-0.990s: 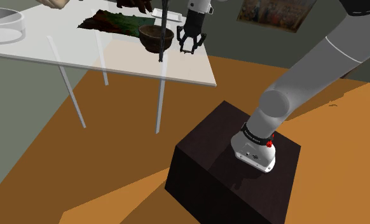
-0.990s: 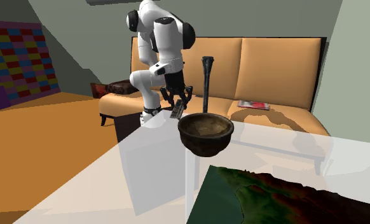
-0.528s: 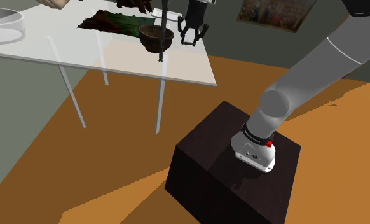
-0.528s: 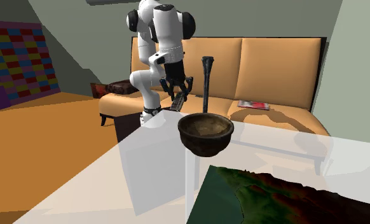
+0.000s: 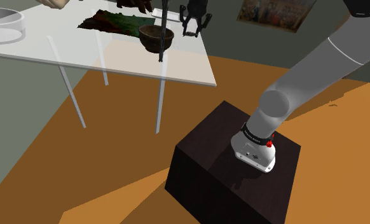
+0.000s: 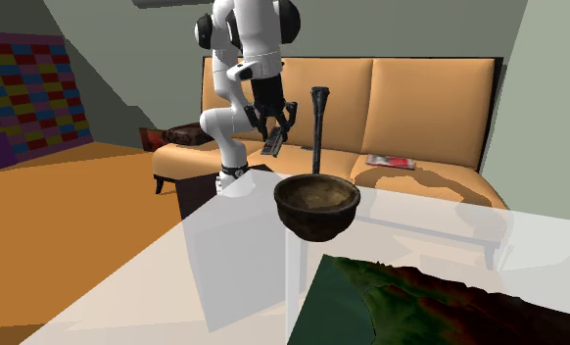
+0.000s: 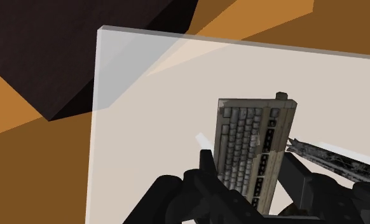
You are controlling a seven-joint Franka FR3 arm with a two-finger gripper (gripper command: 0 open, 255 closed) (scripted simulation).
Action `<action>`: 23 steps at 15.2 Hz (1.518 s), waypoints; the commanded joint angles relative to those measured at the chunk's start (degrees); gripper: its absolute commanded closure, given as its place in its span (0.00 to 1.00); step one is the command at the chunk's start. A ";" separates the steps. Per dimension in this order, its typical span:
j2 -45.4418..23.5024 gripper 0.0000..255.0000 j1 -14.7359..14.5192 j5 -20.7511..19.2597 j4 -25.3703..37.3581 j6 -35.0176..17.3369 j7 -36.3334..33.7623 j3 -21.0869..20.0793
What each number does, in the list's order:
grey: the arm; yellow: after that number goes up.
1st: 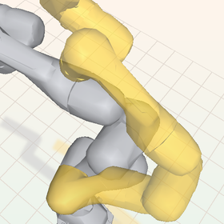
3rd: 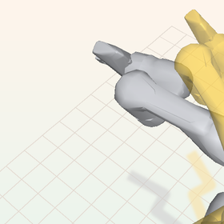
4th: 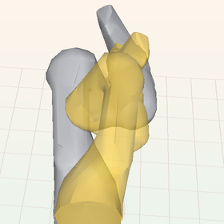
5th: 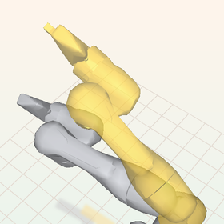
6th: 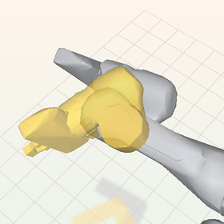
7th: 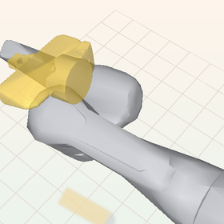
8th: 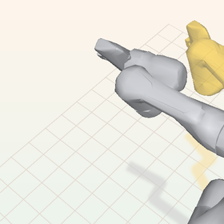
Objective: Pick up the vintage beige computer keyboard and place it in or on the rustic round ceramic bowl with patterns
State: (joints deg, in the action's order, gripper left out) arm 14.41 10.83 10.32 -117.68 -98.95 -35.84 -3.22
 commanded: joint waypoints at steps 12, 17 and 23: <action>-21.73 1.00 -0.94 -1.32 28.76 6.59 -3.56 -1.19; -36.41 1.00 -1.95 -2.48 49.95 12.88 -5.66 -1.58; -41.38 1.00 -2.40 -2.85 54.62 12.55 -5.91 -1.60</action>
State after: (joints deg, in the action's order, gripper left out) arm -27.02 8.42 7.47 -62.26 -85.61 -41.86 -4.83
